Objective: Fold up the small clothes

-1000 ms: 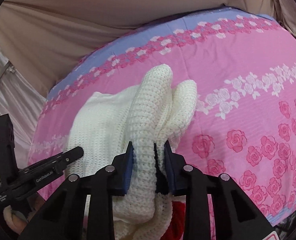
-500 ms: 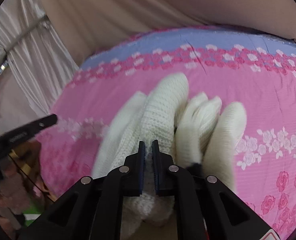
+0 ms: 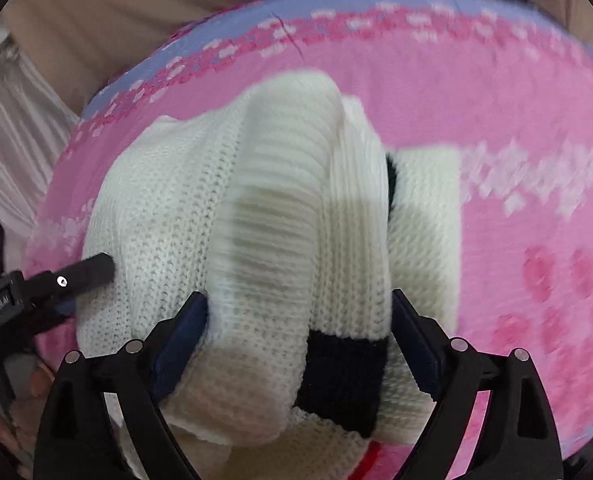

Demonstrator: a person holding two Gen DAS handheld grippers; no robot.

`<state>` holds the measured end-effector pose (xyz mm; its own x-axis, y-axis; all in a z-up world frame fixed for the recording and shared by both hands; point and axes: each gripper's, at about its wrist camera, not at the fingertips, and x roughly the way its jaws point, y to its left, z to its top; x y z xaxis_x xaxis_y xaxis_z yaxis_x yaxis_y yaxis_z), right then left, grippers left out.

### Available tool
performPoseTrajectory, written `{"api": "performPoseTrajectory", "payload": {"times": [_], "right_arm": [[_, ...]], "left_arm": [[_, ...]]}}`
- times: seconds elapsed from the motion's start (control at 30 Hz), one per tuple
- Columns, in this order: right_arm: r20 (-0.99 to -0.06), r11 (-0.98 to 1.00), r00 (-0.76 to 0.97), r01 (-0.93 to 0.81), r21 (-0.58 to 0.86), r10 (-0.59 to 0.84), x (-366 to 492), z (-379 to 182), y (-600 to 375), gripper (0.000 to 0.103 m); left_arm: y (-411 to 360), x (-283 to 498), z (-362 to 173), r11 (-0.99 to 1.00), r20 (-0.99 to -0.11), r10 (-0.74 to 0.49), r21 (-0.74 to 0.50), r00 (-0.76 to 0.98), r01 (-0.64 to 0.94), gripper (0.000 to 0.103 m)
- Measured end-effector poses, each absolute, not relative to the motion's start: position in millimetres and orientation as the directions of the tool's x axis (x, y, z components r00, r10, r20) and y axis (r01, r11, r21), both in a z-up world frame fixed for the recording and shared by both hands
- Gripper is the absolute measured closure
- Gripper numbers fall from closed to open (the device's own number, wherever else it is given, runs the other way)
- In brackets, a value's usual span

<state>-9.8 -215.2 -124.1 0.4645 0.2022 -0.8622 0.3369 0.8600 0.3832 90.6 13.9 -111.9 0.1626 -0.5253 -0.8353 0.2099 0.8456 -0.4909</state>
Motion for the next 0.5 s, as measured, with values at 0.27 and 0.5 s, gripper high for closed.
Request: {"api": "performPoseTrajectory", "payload": {"times": [0.27, 0.5], "right_arm": [[-0.704, 0.865, 0.644, 0.127, 0.485, 0.3, 13, -43, -175, 0.068], [-0.681, 0.892, 0.65, 0.012, 0.452, 0.337, 69, -45, -133, 0.058]], "left_arm": [[21, 95, -60, 0.799, -0.775, -0.587, -0.507, 0.233, 0.324, 0.066], [90, 118, -13, 0.927, -0.793, -0.365, -0.262, 0.489, 0.267, 0.047]]}}
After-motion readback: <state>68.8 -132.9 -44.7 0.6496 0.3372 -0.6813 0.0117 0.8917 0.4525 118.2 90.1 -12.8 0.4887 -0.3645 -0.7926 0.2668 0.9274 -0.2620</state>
